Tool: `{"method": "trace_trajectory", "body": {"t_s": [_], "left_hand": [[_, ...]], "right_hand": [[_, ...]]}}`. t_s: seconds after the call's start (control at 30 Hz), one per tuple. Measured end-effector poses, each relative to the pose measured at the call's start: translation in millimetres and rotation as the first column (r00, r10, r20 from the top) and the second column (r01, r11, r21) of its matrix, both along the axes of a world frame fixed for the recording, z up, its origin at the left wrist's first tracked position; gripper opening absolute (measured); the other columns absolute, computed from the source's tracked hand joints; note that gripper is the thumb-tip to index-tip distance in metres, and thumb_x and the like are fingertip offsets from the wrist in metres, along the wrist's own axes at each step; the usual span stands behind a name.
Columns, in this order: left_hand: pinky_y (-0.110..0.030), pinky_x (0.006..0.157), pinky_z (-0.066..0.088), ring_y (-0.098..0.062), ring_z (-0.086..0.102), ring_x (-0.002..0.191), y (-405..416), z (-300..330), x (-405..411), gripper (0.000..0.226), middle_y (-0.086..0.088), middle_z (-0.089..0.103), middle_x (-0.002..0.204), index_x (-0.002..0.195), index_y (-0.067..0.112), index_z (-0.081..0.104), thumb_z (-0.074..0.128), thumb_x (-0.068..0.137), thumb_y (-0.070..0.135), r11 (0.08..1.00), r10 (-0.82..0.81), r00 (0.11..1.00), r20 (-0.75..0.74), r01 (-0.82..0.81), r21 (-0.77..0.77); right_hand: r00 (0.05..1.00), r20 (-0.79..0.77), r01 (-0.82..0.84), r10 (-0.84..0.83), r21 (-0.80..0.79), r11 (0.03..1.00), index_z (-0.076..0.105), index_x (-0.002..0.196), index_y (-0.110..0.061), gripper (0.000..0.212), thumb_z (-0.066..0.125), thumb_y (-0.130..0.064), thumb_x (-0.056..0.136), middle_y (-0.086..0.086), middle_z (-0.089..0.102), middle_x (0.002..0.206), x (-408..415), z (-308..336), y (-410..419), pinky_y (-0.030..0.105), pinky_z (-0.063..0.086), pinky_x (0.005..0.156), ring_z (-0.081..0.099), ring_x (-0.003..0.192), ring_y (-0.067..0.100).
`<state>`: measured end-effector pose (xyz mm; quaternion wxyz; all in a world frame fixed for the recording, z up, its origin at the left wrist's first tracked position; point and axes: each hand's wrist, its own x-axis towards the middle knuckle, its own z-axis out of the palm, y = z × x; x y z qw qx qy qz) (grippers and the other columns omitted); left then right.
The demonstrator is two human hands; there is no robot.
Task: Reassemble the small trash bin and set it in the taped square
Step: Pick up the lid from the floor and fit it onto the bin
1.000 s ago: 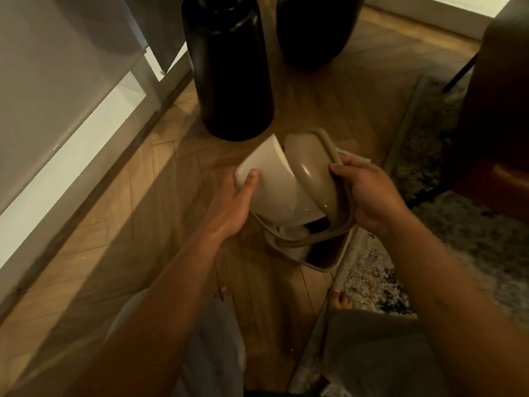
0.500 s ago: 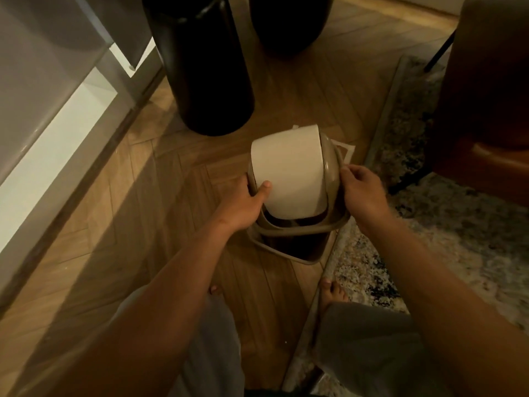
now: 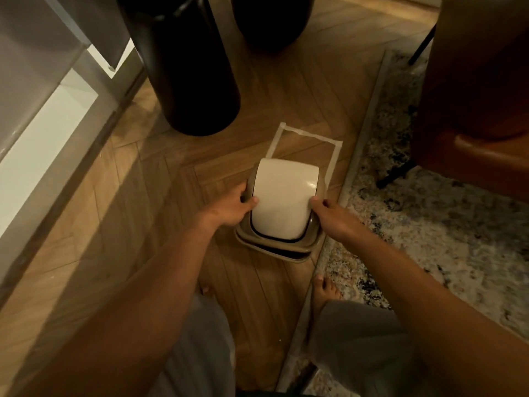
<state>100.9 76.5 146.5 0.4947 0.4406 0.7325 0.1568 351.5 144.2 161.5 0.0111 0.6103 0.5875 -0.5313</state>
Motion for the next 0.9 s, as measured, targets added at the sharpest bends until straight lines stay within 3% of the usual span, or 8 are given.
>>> {"method": "trace_trajectory", "body": {"t_s": [0.13,0.37,0.5,0.63,0.73,0.9], "left_hand": [[-0.034,0.104,0.035,-0.021,0.043,0.135,-3.2,-2.6,2.3,0.055,0.001,0.047,0.147,0.149,0.029,0.036,0.054,0.098,0.039,0.999,-0.031,0.999,0.037,0.031,0.007],[-0.035,0.104,0.035,-0.024,0.040,0.137,-10.0,-6.0,1.6,0.060,-0.003,0.044,0.150,0.152,0.028,0.032,0.058,0.097,0.035,1.000,-0.023,0.998,0.065,0.022,0.010],[-0.032,0.099,0.038,-0.024,0.043,0.135,-15.8,-2.5,-1.7,0.058,-0.003,0.047,0.148,0.150,0.027,0.036,0.059,0.097,0.031,0.999,-0.033,0.999,0.035,0.032,0.031],[-0.026,0.093,0.037,-0.013,0.044,0.126,-18.8,3.2,-1.3,0.057,-0.003,0.048,0.146,0.150,0.024,0.037,0.060,0.098,0.024,0.997,-0.035,0.998,0.048,0.032,0.068],[-0.030,0.097,0.039,-0.019,0.044,0.130,-19.7,2.8,3.8,0.057,-0.004,0.045,0.148,0.150,0.023,0.035,0.059,0.098,0.023,0.998,-0.018,0.997,0.079,0.013,0.054],[-0.031,0.098,0.039,-0.012,0.044,0.123,-18.3,-2.6,2.5,0.058,-0.002,0.047,0.146,0.150,0.025,0.036,0.060,0.097,0.023,0.998,-0.006,0.997,0.076,0.002,0.058]], "right_hand": [[1.000,-0.023,-0.021,0.021,-0.020,1.000,0.043,0.149,-0.008,0.070,0.036,-0.059,0.101,0.011,0.054,0.144,2.9,-3.4,-3.4,0.035,0.044,0.091,0.055,0.118,0.025],[0.998,0.018,-0.067,0.068,-0.020,0.998,0.039,0.151,-0.009,0.065,0.042,-0.052,0.103,0.010,0.049,0.149,2.7,-9.2,-13.9,0.027,0.035,0.086,0.050,0.130,0.028],[0.994,0.036,-0.102,0.103,-0.026,0.994,0.044,0.147,-0.006,0.065,0.043,-0.053,0.102,0.013,0.057,0.139,0.7,-11.2,-19.7,0.030,0.042,0.083,0.058,0.117,0.027],[0.989,0.050,-0.140,0.140,-0.007,0.990,0.049,0.140,-0.004,0.059,0.043,-0.049,0.103,0.011,0.062,0.124,0.3,-11.9,-26.2,0.029,0.046,0.074,0.060,0.102,0.022],[0.989,0.031,-0.147,0.147,-0.007,0.989,0.049,0.142,-0.005,0.055,0.043,-0.046,0.105,0.014,0.061,0.131,3.2,-12.6,-26.4,0.032,0.047,0.086,0.060,0.111,0.026],[0.982,0.052,-0.181,0.181,0.006,0.983,0.053,0.137,-0.004,0.055,0.042,-0.047,0.104,0.015,0.064,0.125,4.3,-14.5,-24.3,0.032,0.047,0.082,0.061,0.105,0.024]]}}
